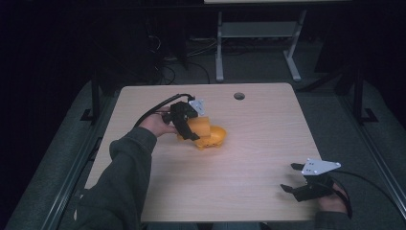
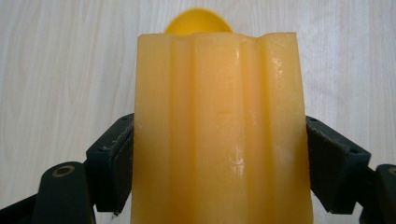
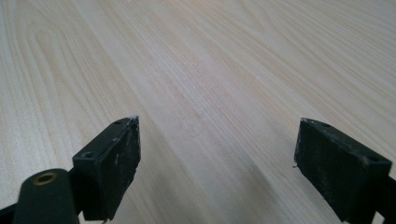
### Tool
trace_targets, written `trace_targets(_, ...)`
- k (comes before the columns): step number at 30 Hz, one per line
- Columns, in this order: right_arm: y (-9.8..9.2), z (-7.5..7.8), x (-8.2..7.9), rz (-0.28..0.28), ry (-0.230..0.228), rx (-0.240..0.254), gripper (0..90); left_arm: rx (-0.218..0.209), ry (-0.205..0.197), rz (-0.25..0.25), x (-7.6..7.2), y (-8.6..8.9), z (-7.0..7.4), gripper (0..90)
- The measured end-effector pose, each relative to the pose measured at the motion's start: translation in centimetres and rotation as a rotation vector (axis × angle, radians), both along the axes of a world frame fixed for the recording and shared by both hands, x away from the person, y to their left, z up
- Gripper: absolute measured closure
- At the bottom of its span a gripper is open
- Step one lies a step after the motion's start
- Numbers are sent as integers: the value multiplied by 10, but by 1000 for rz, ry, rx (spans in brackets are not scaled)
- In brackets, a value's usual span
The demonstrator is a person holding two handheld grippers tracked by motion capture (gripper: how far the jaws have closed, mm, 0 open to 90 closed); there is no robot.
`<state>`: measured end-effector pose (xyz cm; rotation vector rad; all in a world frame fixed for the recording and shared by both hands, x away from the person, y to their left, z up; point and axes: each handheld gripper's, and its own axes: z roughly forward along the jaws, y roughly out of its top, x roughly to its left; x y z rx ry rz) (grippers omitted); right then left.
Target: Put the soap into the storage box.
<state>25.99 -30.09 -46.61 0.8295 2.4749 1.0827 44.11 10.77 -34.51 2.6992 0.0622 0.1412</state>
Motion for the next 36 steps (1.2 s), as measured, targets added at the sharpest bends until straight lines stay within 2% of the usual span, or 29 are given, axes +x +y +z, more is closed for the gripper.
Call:
trace_targets(9, -3, 0, -1, -5, 2, 2, 140, 4, -4, -24, 8, -13, 6, 209)
trace_targets(14, -3, 0, -2, -9, 4, 4, 140, 6, 5, -38, 12, -23, 5, 209)
trace_targets(17, -4, 0, -2, -6, -1, 5, 140, 1, 23, -34, 13, -28, 1, 209)
trace_targets(21, -4, 1, -2, -5, -5, 3, 140, 22, 32, -30, 16, -34, -8, 209)
trace_targets(27, -4, 0, -2, -1, -7, 3, 140, 27, 56, -21, 23, -37, -18, 209)
trace_targets(36, -5, 1, -3, -3, -5, 6, 140, 46, 72, -35, 27, -48, -35, 209)
